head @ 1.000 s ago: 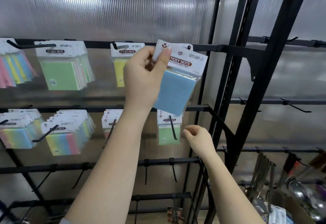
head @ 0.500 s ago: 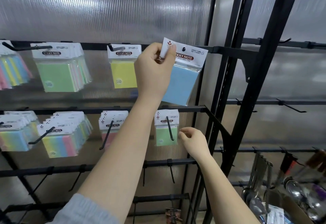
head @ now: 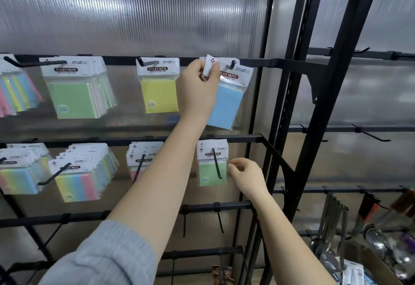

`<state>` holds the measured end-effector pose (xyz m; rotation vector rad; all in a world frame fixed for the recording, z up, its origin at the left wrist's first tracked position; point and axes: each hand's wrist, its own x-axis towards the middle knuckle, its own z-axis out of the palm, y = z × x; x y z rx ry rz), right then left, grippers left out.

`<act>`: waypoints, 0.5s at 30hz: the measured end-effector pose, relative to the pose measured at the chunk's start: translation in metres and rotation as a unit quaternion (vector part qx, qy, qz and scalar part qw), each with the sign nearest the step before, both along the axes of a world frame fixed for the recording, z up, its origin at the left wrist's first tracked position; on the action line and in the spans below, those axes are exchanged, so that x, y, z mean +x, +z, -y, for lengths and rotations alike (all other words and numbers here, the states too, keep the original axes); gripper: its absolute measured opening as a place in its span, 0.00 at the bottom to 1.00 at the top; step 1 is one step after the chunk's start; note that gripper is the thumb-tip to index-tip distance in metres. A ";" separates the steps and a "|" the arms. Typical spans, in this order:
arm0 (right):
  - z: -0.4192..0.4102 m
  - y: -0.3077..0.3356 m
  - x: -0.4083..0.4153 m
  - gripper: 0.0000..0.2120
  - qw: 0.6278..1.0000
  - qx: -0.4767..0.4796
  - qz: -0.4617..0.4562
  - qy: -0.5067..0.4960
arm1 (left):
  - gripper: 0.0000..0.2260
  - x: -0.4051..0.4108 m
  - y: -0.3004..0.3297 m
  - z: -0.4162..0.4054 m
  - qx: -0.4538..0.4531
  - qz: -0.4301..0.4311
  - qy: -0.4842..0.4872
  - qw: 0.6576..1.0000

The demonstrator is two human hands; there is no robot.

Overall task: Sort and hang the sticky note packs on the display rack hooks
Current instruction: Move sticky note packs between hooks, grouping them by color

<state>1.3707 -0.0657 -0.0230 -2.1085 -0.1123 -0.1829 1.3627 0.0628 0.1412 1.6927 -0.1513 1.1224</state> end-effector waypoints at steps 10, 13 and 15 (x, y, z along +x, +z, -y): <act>-0.004 -0.001 0.009 0.16 1.000 0.017 -0.016 -0.011 | 0.13 0.015 0.010 -0.010 0.130 -0.133 0.143 0.972; -0.009 -0.007 0.015 0.12 1.000 0.019 -0.022 -0.008 | 0.11 0.013 0.005 -0.014 0.127 -0.145 0.119 0.974; -0.013 -0.008 0.020 0.06 0.999 0.025 -0.025 -0.005 | 0.10 0.008 0.002 -0.018 0.118 -0.146 0.104 0.977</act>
